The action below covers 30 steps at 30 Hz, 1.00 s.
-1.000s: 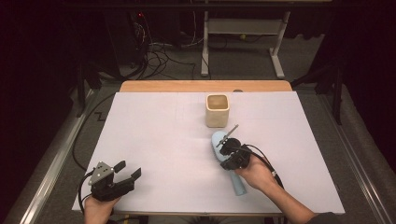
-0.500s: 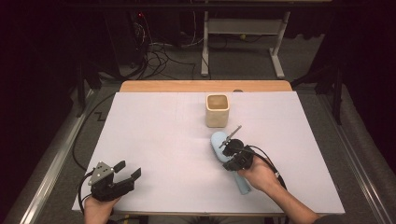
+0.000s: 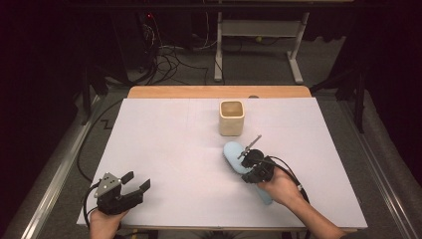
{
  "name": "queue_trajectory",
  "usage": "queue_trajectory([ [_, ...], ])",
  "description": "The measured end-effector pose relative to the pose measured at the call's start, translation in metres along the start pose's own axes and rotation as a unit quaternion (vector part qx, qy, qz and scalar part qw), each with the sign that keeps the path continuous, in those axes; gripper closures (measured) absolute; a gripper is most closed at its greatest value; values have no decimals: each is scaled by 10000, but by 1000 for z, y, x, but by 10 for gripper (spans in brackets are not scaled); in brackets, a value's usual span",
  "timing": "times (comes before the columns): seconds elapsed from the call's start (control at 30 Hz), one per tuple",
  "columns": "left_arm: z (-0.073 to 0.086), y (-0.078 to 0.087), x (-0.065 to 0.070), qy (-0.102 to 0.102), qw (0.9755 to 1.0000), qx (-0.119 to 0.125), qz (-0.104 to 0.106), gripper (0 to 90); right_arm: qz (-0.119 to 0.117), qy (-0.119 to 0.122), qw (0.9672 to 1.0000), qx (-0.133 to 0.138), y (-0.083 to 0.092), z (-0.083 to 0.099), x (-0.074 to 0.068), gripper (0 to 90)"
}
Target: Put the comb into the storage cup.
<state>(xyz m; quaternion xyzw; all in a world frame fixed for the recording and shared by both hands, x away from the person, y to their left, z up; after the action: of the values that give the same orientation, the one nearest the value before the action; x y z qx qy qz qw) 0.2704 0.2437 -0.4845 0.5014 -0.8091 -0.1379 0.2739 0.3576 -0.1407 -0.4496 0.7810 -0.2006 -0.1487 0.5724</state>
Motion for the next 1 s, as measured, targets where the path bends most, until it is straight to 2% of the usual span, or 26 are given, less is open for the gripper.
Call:
queue_trajectory([
  [0.47,0,0,0,15,10000,10,-8,297,30,-168,9998,58,3,12,5,900],
  [1.0,0,0,0,12,10000,8,-3,297,86,-203,9997,103,7,20,6,900],
])
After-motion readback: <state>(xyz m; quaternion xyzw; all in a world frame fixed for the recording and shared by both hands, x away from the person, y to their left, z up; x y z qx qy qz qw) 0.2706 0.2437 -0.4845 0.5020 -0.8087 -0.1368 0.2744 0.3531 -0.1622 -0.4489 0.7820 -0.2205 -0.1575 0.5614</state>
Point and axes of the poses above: each handheld gripper's, and its own axes: y roughly backward along the jaws, z roughly out of its underside, x roughly to its right, the point moved 3 cm from there along -y, roughly forward along the jaws, and after that the axes turned 10 degrees about y, right-handed, at the moved point
